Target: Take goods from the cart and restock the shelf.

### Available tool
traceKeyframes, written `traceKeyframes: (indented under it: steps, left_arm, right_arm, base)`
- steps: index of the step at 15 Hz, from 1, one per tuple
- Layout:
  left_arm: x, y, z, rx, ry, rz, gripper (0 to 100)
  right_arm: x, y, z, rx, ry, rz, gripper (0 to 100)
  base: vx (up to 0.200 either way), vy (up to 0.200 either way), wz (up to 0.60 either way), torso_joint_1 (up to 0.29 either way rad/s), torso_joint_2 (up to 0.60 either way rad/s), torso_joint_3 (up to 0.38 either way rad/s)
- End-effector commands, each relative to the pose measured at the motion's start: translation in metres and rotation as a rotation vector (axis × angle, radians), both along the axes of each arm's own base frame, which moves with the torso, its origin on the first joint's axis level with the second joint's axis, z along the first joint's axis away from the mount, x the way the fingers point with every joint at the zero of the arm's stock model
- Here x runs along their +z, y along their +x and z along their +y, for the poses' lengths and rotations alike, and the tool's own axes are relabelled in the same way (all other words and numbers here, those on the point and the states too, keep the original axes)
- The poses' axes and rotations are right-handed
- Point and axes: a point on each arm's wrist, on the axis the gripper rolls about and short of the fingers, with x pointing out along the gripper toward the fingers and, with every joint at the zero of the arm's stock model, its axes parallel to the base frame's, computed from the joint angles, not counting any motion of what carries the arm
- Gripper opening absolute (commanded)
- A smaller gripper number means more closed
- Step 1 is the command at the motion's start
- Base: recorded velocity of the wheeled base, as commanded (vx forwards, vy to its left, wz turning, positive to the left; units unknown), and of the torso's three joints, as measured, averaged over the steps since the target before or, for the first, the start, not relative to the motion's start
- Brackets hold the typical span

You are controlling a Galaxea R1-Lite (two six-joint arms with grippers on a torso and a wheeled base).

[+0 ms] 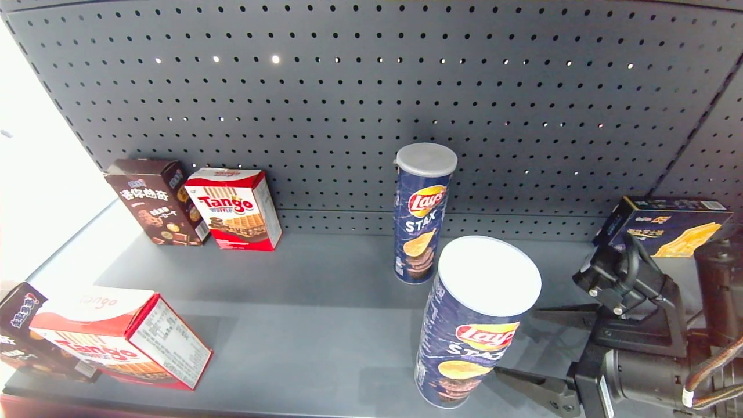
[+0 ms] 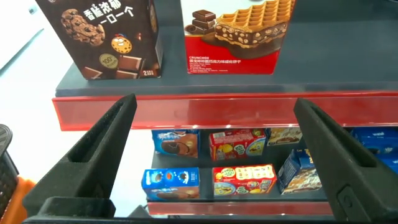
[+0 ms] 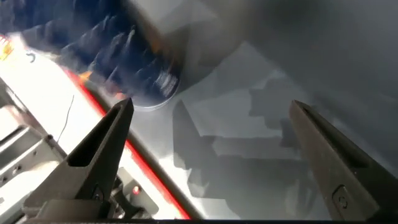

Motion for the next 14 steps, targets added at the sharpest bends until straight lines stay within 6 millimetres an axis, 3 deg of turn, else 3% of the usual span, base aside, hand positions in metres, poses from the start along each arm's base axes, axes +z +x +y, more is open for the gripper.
traceKeyframes:
  steps: [1, 9, 14]
  left_arm:
    - [0.000, 0.000, 0.000, 0.000, 0.000, 0.002, 100]
    - [0.000, 0.000, 0.000, 0.001, -0.002, 0.002, 100]
    - [0.000, 0.000, 0.000, 0.000, 0.000, 0.002, 100]
  right_arm:
    - [0.003, 0.006, 0.004, -0.001, 0.004, -0.005, 100]
    - [0.001, 0.005, 0.008, 0.017, -0.003, 0.003, 100]
    - [-0.001, 0.002, -0.001, -0.012, -0.007, 0.002, 100]
  base:
    - [0.000, 0.000, 0.00, 0.000, 0.00, 0.000]
    - [0.000, 0.000, 0.00, 0.000, 0.00, 0.000]
    - [0.000, 0.000, 0.00, 0.000, 0.00, 0.000]
